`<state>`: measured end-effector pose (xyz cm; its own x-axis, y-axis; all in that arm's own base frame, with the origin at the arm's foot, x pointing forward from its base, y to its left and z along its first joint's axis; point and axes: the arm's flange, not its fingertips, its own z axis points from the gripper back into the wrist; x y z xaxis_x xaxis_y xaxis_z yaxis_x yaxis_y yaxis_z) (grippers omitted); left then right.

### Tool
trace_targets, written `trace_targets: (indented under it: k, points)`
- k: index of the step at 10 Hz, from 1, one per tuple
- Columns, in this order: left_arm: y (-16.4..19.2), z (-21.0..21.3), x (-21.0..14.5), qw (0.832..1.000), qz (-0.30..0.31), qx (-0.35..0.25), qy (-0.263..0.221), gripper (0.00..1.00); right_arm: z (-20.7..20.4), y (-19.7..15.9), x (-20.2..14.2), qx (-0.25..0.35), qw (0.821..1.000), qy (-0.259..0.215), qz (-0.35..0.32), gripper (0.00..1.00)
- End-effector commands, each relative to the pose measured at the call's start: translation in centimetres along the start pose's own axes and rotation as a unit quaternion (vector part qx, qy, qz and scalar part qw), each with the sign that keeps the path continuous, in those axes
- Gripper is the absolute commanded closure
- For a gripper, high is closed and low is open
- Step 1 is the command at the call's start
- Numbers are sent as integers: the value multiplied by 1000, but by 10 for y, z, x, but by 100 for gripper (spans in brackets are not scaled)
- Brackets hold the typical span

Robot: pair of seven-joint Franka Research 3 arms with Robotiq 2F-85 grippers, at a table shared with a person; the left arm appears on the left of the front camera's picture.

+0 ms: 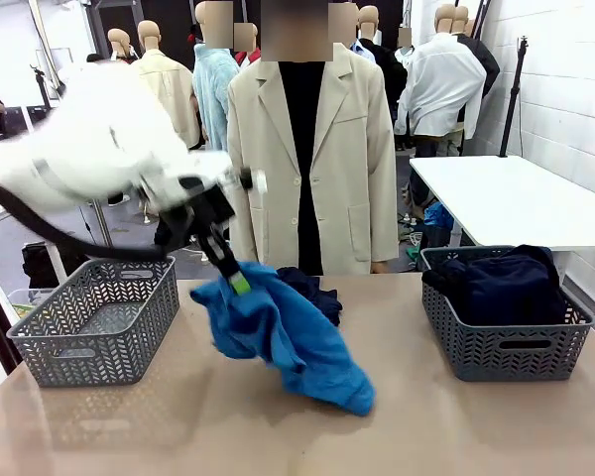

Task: Sort the tops and bottoms.
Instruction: Lift clothes from the center of the table with your left hand, then sort the clothes according to human instructions.

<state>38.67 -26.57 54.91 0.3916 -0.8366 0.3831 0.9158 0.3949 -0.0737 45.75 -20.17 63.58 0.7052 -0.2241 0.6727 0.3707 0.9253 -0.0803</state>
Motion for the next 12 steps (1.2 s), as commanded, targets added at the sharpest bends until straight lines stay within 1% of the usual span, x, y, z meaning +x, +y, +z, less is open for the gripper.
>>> trace_targets:
  k: [1, 2, 4, 5, 6, 7, 8, 9, 10, 12]
  points:
    - [1, 61, 34, 999, 6, 42, -3, 100, 0, 1, -2, -2, 1000, 1, 6, 0]
    - [-4, 102, 51, 997, 13, 69, -24, 100, 0, 1, -2, -2, 1000, 1, 6, 0]
    - [-15, 168, 84, 993, 20, 109, -29, 100, 0, 1, -2, -2, 1000, 1, 6, 0]
    - [-16, 200, 104, 989, 38, 137, -35, 100, 0, 1, -2, -2, 1000, 1, 6, 0]
    - [-18, 228, 121, 984, 53, 162, -52, 100, 0, 1, -2, -2, 1000, 1, 6, 0]
    - [-27, 250, 131, 974, 56, 207, -71, 100, 0, 1, -2, -2, 1000, 1, 6, 0]
    - [-44, 262, 132, 971, 51, 221, -73, 100, 0, 1, -2, -2, 1000, 1, 6, 0]
    - [-60, 271, 131, 968, 32, 237, -71, 100, 0, 1, -2, -2, 1000, 1, 6, 0]
    - [-34, 255, 119, 976, 47, 193, -86, 100, 0, 1, -2, -2, 1000, 1, 6, 0]
    - [-34, 255, 119, 976, 47, 193, -86, 100, 0, 1, -2, -2, 1000, 1, 6, 0]
